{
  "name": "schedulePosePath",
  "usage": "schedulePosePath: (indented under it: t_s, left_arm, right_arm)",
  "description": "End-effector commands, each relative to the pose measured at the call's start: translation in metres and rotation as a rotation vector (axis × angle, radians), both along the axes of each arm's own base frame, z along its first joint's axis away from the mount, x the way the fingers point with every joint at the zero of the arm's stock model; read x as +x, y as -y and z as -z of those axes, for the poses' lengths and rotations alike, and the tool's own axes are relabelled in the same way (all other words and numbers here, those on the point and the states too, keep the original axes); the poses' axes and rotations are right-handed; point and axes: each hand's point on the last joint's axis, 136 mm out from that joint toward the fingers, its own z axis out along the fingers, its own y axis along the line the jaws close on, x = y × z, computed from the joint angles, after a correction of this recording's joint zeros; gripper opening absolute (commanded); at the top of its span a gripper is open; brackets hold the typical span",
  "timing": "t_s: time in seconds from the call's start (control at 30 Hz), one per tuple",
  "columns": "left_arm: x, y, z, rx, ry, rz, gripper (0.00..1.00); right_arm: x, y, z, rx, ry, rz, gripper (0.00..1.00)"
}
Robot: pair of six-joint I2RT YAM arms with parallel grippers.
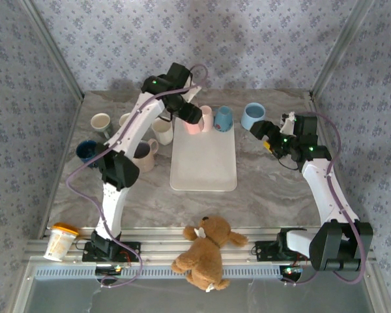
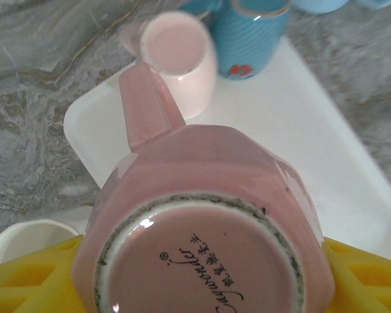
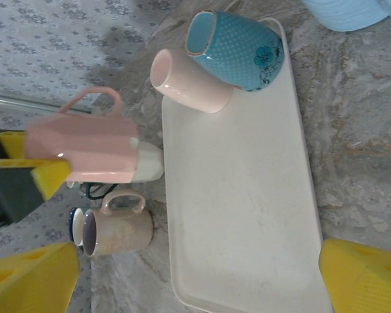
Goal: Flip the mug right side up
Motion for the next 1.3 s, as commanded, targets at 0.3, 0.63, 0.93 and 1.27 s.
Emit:
schedulePosePath:
  t_s: [0.3, 0.63, 0.93, 1.27]
  left_arm:
    - [-0.051, 0.028, -0.149, -0.618, 0.102, 0.093, 0.63]
    - [-0.060, 0.021, -0.164, -0.842, 0.141, 0.043, 0.64]
    - [-0.060, 0.016, -0.171, -0.990, 0.135, 0.025, 0.66]
    - [-0.054, 0.023, -0.165, -1.094, 0.064, 0.026, 0.65]
  right_arm:
    - [-0.004, -0.025, -0.050, 0.166, 0.185, -0.109, 0.96]
    - [-0.014, -0.038, -0.077, 0.224, 0.325, -0.158, 0.90]
    - [-0.009, -0.055, -0.107, 0.267, 0.426, -0.218, 0.86]
    - [-0.018, -0.084, -0.128, 0.299, 0.465, -0.322, 0.79]
